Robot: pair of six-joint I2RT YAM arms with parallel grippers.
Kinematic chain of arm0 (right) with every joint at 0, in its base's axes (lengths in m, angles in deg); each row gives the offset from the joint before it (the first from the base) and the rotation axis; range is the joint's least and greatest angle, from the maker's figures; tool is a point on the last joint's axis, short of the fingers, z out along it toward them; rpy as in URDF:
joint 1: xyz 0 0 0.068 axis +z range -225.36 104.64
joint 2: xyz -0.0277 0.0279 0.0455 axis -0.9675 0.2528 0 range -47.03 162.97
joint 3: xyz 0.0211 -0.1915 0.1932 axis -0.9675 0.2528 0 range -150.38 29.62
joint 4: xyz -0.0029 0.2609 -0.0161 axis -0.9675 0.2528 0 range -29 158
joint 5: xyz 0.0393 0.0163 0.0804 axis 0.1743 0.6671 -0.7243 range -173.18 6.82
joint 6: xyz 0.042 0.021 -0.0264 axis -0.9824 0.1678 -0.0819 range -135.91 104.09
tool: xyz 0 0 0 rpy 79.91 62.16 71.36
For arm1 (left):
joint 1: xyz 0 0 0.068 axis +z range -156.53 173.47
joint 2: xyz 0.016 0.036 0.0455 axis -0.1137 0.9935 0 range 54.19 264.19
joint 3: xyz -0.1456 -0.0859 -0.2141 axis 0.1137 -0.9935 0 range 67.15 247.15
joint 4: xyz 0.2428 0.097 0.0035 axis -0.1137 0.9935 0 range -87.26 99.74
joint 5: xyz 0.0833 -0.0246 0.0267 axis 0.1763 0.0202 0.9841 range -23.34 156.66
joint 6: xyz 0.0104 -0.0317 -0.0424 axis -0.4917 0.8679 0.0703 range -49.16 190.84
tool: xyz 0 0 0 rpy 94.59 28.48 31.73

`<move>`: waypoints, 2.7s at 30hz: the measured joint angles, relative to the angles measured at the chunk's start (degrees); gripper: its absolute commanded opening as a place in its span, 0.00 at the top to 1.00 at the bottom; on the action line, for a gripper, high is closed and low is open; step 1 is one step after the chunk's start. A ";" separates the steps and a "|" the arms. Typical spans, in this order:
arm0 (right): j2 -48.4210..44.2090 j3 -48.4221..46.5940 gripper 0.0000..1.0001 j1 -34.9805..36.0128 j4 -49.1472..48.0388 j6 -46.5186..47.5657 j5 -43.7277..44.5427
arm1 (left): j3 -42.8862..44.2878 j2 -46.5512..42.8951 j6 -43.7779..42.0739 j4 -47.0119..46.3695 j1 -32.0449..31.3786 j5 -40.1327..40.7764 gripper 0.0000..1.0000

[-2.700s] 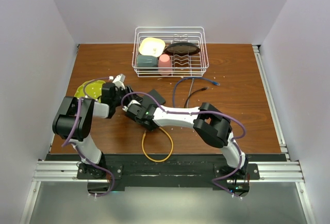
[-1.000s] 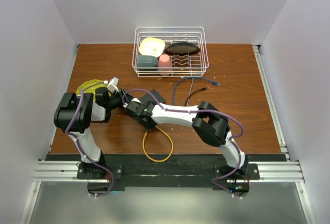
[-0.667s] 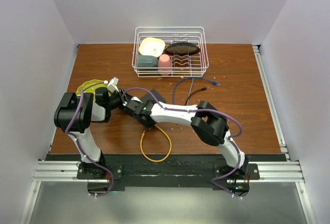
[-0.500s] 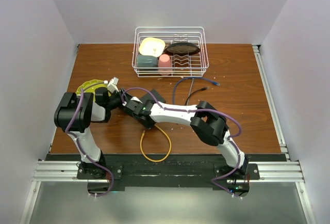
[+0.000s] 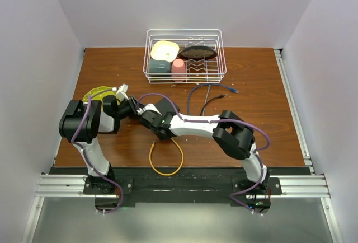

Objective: Insert the plug into the switch port

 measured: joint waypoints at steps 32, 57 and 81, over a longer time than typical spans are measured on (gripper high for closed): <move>-5.88 12.22 1.00 -3.08 -17.86 2.29 -5.33 | 1.97 0.57 -2.80 0.02 -0.98 0.90 0.82; -3.85 8.57 1.00 -4.98 -15.41 4.46 -6.64 | 7.41 2.75 -7.85 5.01 -3.41 0.87 0.88; -5.90 12.83 0.49 -5.25 -20.11 1.20 -7.30 | 8.63 -6.78 -9.73 24.41 -5.33 12.04 0.39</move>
